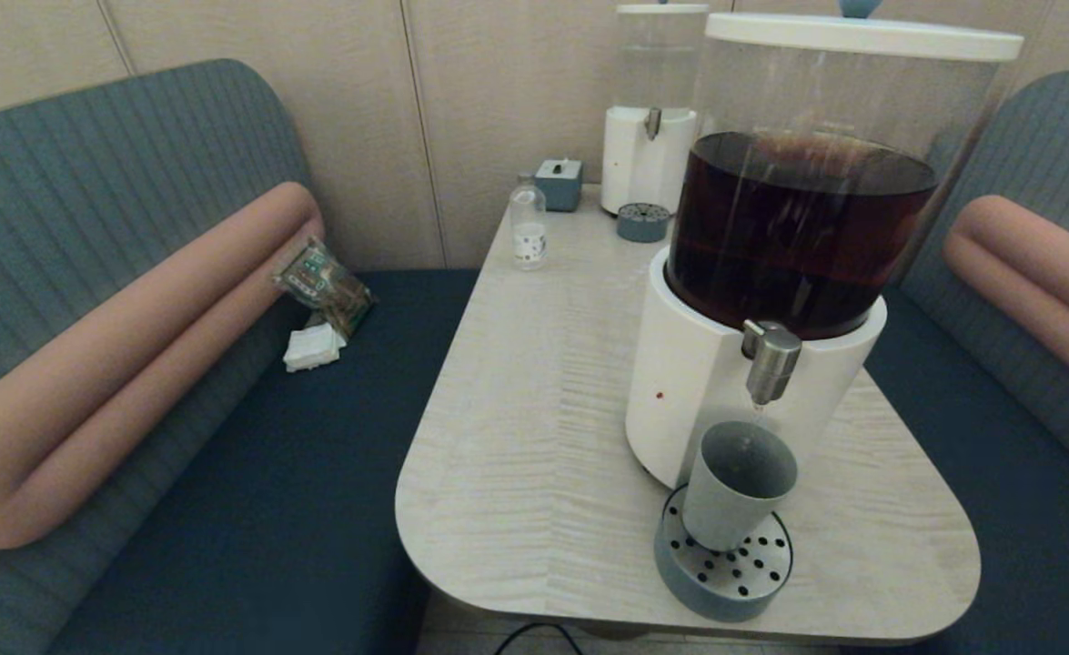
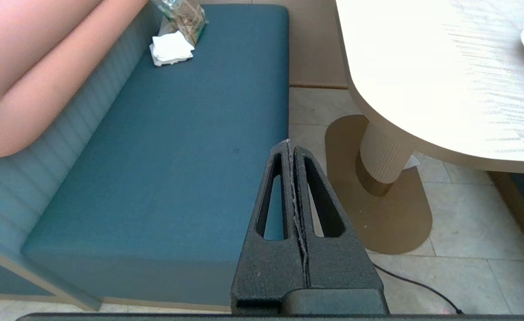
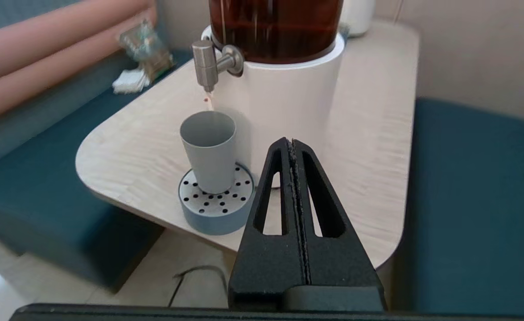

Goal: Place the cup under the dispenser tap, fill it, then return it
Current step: Turn off the faucet

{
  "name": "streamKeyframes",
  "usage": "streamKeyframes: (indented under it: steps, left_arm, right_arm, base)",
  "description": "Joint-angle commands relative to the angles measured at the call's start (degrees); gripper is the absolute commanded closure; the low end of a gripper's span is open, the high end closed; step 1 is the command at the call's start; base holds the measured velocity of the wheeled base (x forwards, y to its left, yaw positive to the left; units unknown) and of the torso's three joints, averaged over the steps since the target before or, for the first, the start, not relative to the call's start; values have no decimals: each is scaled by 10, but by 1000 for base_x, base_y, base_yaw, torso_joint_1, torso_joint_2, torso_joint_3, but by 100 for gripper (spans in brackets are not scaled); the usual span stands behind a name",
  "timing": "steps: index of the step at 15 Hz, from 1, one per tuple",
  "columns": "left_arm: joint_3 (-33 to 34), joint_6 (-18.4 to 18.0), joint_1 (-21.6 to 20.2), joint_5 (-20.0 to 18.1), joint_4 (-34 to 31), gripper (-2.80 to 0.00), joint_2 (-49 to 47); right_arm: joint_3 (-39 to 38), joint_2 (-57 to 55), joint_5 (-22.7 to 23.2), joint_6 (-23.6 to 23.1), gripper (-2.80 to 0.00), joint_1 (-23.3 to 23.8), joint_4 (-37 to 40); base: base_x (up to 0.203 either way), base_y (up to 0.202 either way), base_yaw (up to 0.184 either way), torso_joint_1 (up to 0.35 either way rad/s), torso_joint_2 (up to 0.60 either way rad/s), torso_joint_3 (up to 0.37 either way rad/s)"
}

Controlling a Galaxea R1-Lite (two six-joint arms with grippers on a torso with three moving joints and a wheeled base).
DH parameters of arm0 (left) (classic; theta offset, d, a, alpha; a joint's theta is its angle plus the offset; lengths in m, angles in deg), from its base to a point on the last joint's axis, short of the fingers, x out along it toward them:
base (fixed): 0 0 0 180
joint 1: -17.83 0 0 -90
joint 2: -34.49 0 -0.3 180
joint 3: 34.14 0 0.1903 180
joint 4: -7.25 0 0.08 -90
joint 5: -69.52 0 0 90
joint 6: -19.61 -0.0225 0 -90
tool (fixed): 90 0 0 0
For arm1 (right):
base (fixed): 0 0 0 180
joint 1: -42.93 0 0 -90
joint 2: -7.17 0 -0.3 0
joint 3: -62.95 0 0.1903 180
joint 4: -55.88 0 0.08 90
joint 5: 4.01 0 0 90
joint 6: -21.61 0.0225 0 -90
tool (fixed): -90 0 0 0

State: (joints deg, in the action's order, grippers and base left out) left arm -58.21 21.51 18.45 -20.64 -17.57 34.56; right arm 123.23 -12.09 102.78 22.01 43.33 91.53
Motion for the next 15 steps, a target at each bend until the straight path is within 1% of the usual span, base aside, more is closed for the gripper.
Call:
streamKeyframes:
  steps: [1,3,5,8,10,13,15]
  left_arm:
    - [0,0,0,0,0,0,0]
    - [0,0,0,0,0,0,0]
    - [0,0,0,0,0,0,0]
    - [0,0,0,0,0,0,0]
    - [0,0,0,0,0,0,0]
    - [0,0,0,0,0,0,0]
    - [0,0,0,0,0,0,0]
  right_arm:
    - [-16,51,0,-2,0,8,-1]
    - [-41,71,-7,1,0,9,-3]
    - [-77,102,-11,-8,0,-2,-9]
    - [-150,145,-23,-19,0,-6,-41]
    - [-199,151,-34,-25,0,-7,-80]
    - [-294,189,-74,-43,0,-7,-162]
    - [-324,194,-119,-52,0,-8,-209]
  base:
    - [0,0,0,0,0,0]
    - [0,0,0,0,0,0]
    - [0,0,0,0,0,0]
    - [0,0,0,0,0,0]
    - [0,0,0,0,0,0]
    - [0,0,0,0,0,0]
    - [0,0,0,0,0,0]
